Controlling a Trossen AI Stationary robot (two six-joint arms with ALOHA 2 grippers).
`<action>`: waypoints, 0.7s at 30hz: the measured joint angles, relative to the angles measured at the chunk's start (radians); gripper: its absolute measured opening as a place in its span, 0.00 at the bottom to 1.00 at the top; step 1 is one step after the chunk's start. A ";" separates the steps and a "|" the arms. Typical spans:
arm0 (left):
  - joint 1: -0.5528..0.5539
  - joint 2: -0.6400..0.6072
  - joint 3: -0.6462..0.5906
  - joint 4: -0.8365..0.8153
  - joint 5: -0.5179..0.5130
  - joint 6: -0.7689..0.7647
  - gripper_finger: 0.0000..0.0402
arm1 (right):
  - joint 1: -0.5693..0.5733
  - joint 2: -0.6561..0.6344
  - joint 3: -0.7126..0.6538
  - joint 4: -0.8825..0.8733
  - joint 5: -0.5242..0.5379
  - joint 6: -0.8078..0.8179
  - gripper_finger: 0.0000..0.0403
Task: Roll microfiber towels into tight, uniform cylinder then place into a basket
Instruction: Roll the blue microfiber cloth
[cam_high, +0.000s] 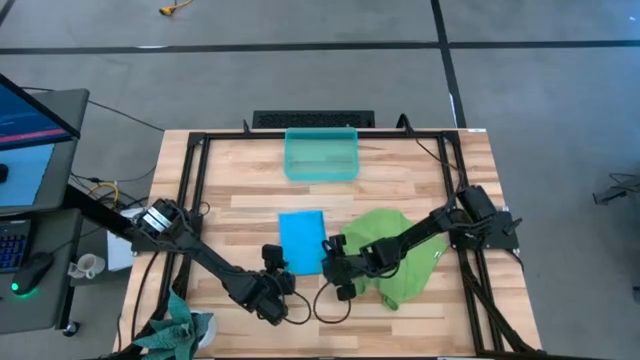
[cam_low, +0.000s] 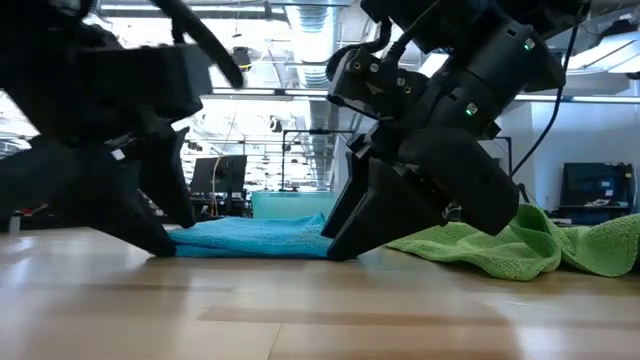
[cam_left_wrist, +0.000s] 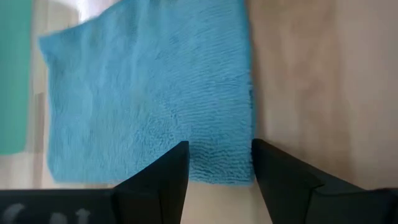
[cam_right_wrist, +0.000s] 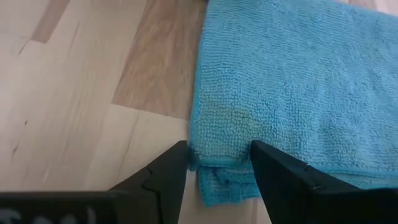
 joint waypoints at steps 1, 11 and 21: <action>0.012 -0.001 0.001 -0.004 0.026 -0.001 0.42 | -0.002 0.000 0.000 -0.001 -0.007 0.004 0.50; 0.075 -0.005 0.001 -0.004 0.170 0.009 0.39 | -0.022 0.002 0.000 -0.001 -0.074 0.042 0.28; 0.072 -0.005 0.000 0.025 0.244 0.024 0.04 | -0.026 0.003 -0.001 -0.002 -0.071 0.041 0.02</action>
